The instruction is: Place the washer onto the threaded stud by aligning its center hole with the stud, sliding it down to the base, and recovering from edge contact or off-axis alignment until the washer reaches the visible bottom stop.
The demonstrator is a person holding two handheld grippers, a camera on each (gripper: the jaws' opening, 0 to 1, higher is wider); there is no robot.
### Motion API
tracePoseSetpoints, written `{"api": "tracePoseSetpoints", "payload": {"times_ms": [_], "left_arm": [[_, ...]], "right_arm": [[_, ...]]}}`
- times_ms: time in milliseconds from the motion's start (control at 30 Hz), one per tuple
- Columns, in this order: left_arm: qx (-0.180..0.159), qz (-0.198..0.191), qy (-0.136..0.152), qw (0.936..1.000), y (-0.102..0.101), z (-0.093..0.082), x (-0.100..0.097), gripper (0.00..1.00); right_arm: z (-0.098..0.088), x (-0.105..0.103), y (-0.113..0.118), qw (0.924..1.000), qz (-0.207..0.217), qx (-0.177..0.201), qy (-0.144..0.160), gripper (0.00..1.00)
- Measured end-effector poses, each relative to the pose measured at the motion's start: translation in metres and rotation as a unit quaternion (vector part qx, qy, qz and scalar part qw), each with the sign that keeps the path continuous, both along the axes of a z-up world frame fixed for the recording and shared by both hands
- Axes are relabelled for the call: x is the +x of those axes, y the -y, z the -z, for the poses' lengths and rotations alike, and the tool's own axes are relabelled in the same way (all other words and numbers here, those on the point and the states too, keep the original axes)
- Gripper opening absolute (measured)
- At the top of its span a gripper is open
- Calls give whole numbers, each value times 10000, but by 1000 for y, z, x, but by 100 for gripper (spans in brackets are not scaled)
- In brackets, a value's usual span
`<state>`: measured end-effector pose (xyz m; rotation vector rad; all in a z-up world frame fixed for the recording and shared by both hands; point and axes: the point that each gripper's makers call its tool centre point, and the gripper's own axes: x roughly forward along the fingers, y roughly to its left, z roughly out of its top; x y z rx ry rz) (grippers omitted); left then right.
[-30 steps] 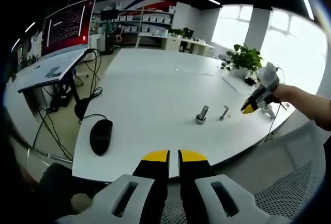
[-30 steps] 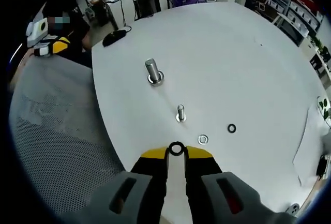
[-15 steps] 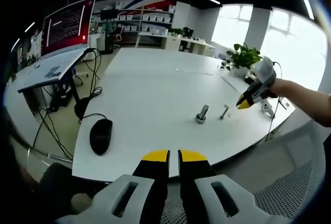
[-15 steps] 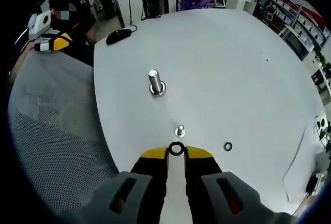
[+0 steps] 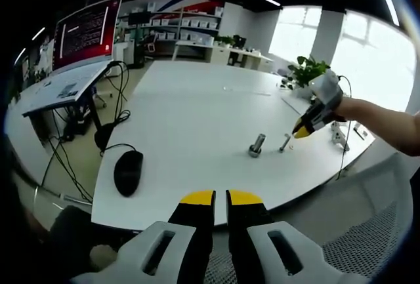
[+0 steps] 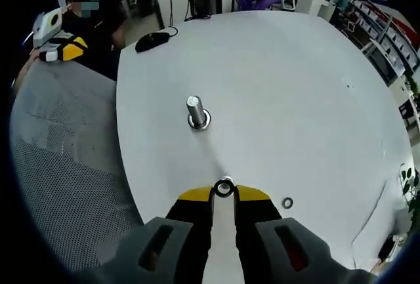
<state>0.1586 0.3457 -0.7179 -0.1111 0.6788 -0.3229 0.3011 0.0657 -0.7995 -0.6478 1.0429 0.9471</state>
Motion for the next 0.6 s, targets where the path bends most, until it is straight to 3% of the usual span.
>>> {"api": "tracePoseSetpoints", "payload": {"times_ms": [600], "left_arm": [[-1, -15, -23, 10000, 0, 1, 0, 4]], "right_arm": [[17, 3, -1, 9994, -222, -235, -116, 13]]}}
